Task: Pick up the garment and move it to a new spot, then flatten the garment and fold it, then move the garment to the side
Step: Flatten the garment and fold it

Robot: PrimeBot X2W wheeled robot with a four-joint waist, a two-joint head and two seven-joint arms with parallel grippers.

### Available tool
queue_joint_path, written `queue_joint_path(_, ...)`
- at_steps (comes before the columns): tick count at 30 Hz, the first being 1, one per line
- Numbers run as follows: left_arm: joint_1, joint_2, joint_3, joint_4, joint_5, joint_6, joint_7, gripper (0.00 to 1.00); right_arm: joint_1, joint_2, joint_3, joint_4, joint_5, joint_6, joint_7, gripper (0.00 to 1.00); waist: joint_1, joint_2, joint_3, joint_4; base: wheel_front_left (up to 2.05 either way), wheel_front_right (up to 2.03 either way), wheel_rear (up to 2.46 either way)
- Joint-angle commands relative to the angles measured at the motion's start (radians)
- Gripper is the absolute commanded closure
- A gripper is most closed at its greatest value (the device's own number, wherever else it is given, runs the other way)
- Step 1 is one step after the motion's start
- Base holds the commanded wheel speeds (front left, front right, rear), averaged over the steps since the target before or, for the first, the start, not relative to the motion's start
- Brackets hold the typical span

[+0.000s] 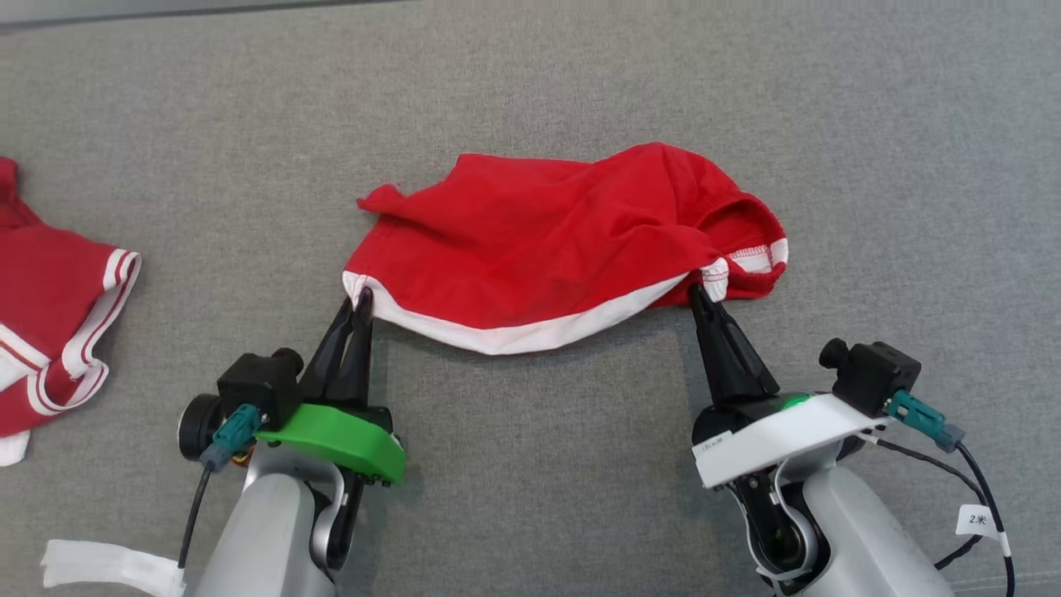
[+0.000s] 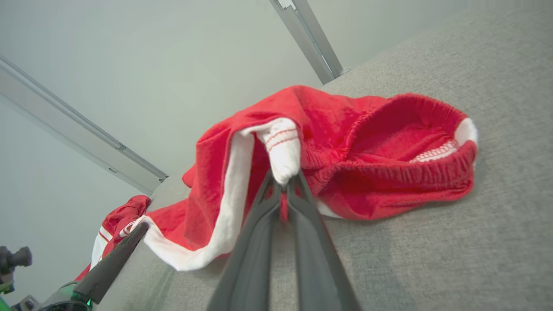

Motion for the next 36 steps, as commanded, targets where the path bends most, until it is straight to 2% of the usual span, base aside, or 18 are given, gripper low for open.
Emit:
queue_joint_path(1, 0.011, 0.003, 0.003, -0.008, -0.005, 0.0, 0.0, 1.0, 0.009, -0.002, -0.003, -0.009, -0.004, -0.001, -0.003, 1.0, 0.0, 0.0099, -0.047, -0.001, 0.0, 0.0, 0.0)
queue_joint_path(5, 0.018, 0.015, 0.023, -0.067, -0.014, 0.0, 0.0, 1.0, 0.016, -0.021, -0.013, -0.046, -0.019, -0.001, -0.003, 1.0, 0.0, 0.0099, -0.146, 0.002, 0.0, 0.0, 0.0)
queue_joint_path(9, -0.024, 0.052, 0.016, -0.141, -0.022, 0.0, 0.0, 1.0, -0.033, -0.083, 0.027, -0.082, -0.004, 0.0, -0.003, 1.0, 0.0, 0.0099, -0.256, 0.003, 0.0, 0.0, 0.0)
queue_joint_path(13, -0.12, 0.13, -0.014, -0.226, -0.024, 0.0, 0.0, 1.0, -0.141, -0.162, 0.054, -0.117, 0.027, 0.0, 0.009, 1.0, 0.0, 0.0099, -0.331, 0.004, 0.0, 0.0, 0.0)
queue_joint_path(20, -0.296, 0.268, -0.079, -0.278, -0.076, 0.0, 0.031, 1.0, -0.291, -0.223, 0.032, -0.197, 0.101, 0.0, 0.143, 1.0, 0.0, 0.0099, -0.351, 0.021, 0.0, 0.0, 0.0)
queue_joint_path(24, -0.362, 0.321, -0.103, -0.284, -0.105, 0.0, 0.105, 1.0, -0.33, -0.236, 0.007, -0.209, 0.112, 0.0, 0.277, 1.0, 0.0, 0.0099, -0.278, 0.036, 0.0, 0.0, 0.0)
queue_joint_path(26, -0.407, 0.342, -0.122, -0.283, -0.111, 0.0, 0.141, 1.0, -0.368, -0.235, -0.004, -0.2, 0.103, 0.0, 0.346, 1.0, 0.0, 0.0099, -0.2, 0.041, 0.0, 0.0, 0.0)
queue_joint_path(30, -0.529, 0.343, -0.148, -0.223, -0.128, 0.0, 0.17, 1.0, -0.508, -0.215, -0.038, -0.129, 0.069, 0.0, 0.443, 1.0, 0.0, 0.0099, -0.022, 0.048, 0.0, 0.0, 0.0)
queue_joint_path(32, -0.638, 0.345, -0.162, -0.174, -0.109, 0.001, 0.167, 1.0, -0.634, -0.207, -0.039, -0.087, 0.034, 0.0, 0.46, 1.0, 0.0, 0.0099, 0.069, 0.049, 0.0, 0.0, 0.0)
queue_joint_path(36, -0.902, 0.353, -0.163, -0.061, -0.047, 0.005, 0.127, 1.0, -0.898, -0.202, -0.069, 0.039, -0.055, -0.001, 0.419, 1.0, 0.0, 0.0099, 0.214, 0.053, 0.0, 0.0, 0.0)
